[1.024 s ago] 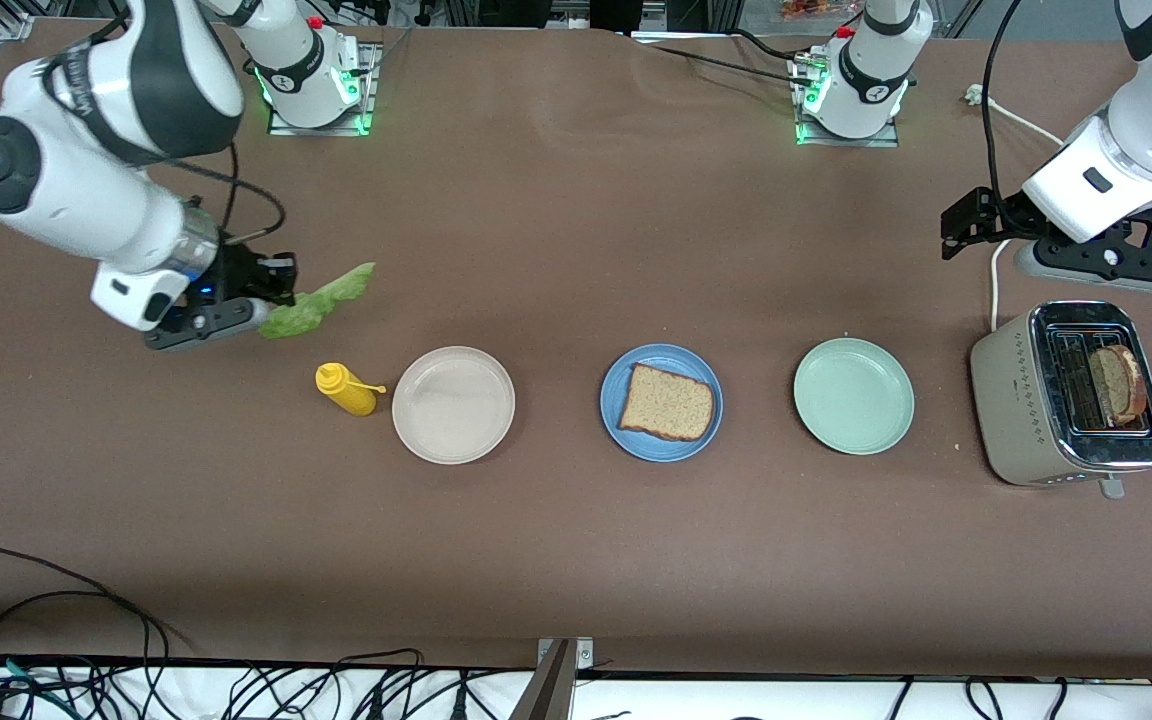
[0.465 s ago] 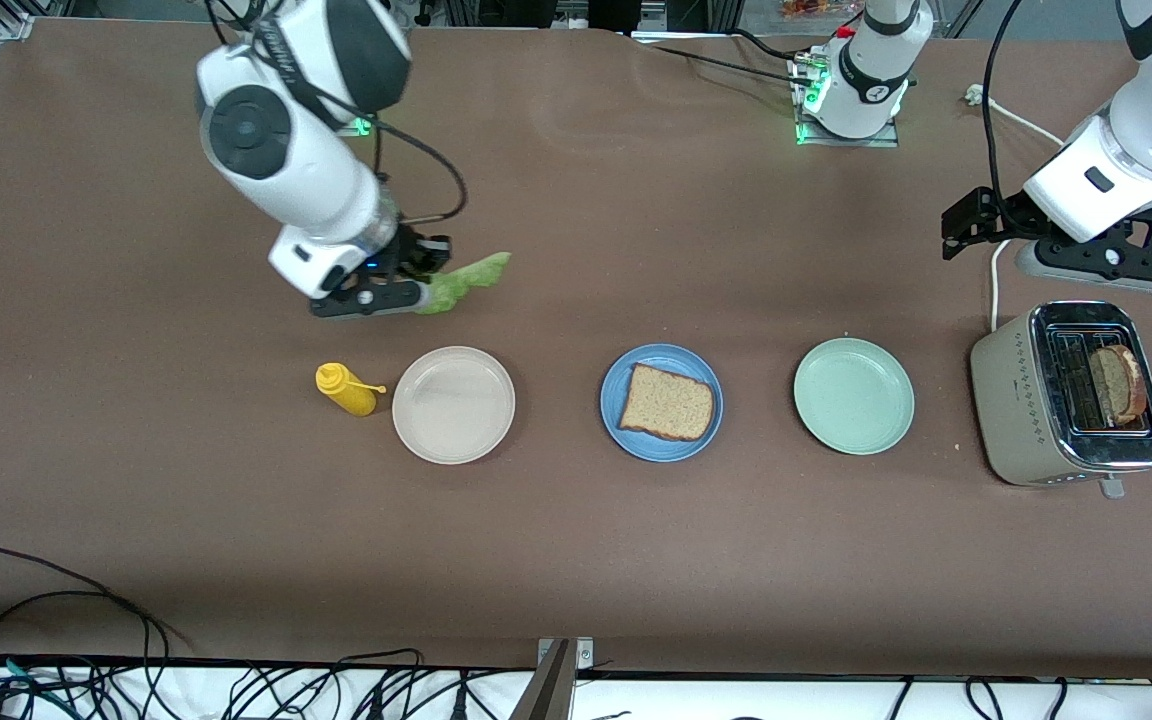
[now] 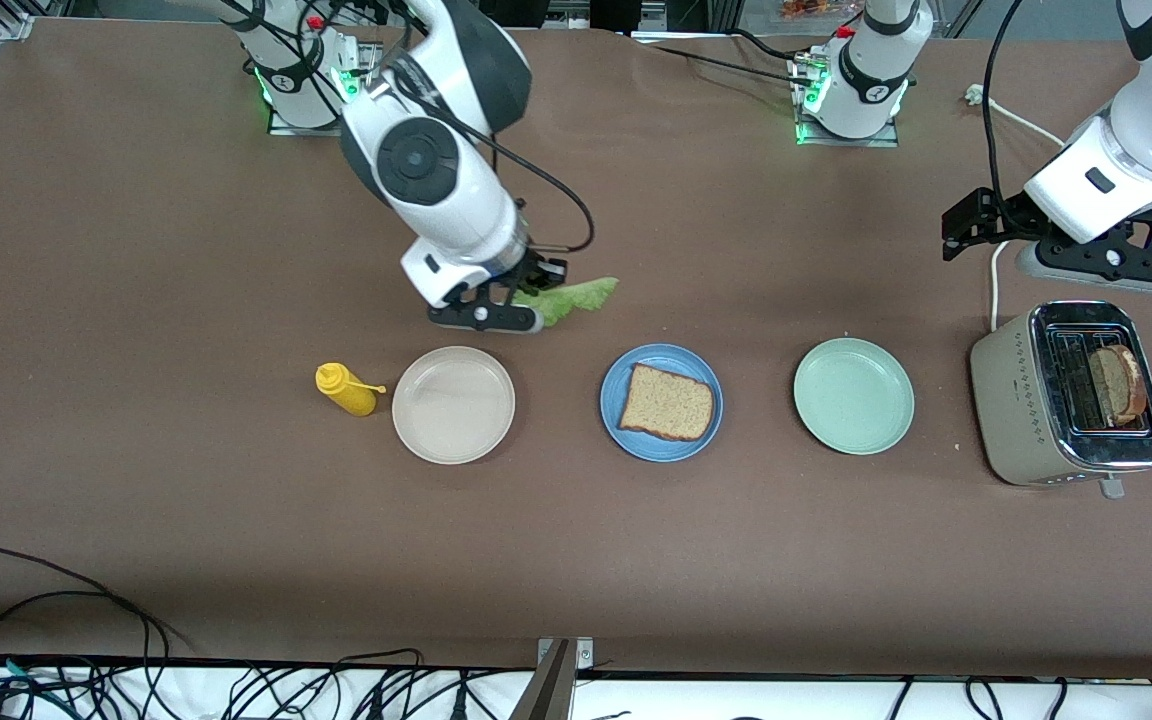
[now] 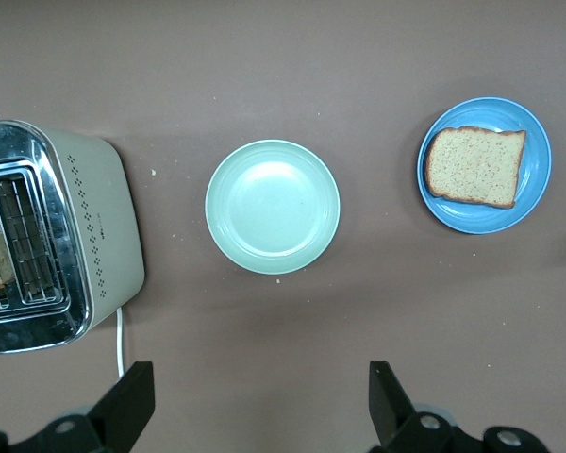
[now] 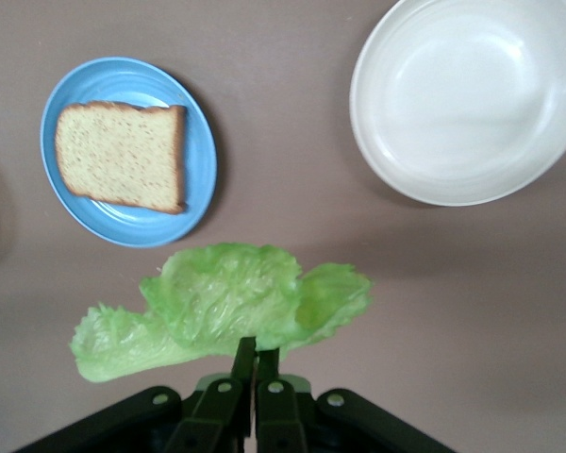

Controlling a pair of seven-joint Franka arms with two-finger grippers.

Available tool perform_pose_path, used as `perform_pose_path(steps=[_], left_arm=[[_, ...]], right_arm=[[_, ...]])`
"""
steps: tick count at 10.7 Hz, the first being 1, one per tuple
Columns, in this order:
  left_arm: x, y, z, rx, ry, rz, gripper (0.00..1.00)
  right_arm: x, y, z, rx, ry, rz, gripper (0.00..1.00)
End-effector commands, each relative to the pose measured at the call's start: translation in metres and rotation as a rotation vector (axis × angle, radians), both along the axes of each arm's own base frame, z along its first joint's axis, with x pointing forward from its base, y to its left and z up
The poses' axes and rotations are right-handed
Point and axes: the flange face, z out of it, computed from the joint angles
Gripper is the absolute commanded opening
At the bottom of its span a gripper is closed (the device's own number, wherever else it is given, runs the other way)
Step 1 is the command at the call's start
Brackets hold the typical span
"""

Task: Make sandwich in blue plate with both arms
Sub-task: 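Lift the lettuce and carry it over the blue plate, then lower the lettuce onto the bread and release it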

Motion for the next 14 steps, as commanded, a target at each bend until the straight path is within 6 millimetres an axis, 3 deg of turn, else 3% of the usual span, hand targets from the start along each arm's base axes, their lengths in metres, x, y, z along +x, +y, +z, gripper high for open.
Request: perform_pose_path(steps=[1,3,6,11,14], left_arm=[[0.004,0.000,0.005,0.016,-0.002,0.006,1.00],[0.004,0.000,0.005,0.016,-0.002,0.006,1.00],[0.004,0.002,0.005,0.015,0.000,0.009,1.00],[0.004,0.003,0.005,0.015,0.000,0.010,1.00],[0.004,0.002,0.005,0.015,0.000,0.009,1.00]], right_arm=[[0.026,0.054,-0.028,0.025,0.012,-0.153,0.00],[0.025,0.079,-0.058,0.046,0.010,-0.251,0.00],[0.024,0.106,-0.085,0.135,0.046,-0.451,0.00],[0.027,0.125,-0.109,0.218,0.026,-0.576,0.00],[0.019,0.138,-0.142,0.228,0.009,-0.585,0.00]])
